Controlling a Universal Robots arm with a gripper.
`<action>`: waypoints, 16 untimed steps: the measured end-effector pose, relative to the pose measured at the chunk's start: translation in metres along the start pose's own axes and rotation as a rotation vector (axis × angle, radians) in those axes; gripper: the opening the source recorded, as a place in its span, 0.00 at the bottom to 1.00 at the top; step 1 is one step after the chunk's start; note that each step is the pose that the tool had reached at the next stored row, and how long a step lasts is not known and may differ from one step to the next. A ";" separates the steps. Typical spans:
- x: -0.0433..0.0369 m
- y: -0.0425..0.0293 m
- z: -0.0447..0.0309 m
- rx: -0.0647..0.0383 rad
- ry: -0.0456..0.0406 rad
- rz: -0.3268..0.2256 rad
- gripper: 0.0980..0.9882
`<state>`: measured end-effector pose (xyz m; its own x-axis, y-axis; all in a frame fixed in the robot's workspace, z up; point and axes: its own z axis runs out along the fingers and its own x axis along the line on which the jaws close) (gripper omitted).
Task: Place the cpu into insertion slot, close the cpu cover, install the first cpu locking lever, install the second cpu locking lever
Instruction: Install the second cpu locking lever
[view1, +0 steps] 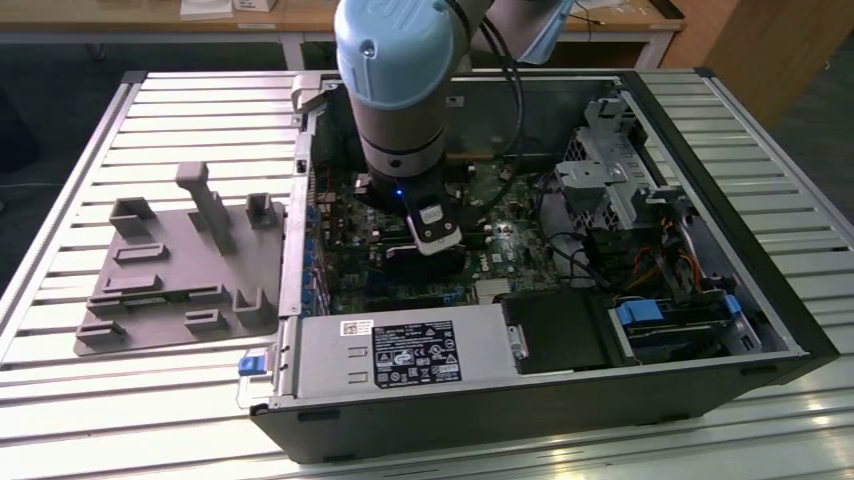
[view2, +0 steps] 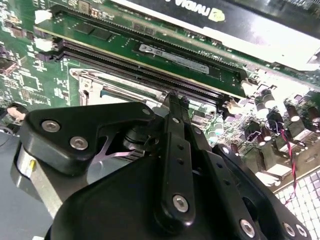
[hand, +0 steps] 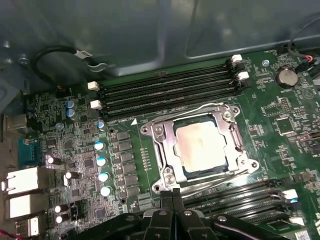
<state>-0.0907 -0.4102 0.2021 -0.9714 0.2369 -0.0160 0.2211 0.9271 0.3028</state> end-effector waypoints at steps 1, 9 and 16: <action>0.0006 -0.0005 0.0011 -0.003 0.0005 0.000 0.00; 0.0025 -0.0026 0.0095 -0.015 0.0030 0.001 0.00; 0.0035 -0.0009 0.0122 -0.017 0.0034 0.001 0.00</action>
<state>-0.0932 -0.4067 0.1901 -0.9714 0.2371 -0.0124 0.2209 0.9217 0.3190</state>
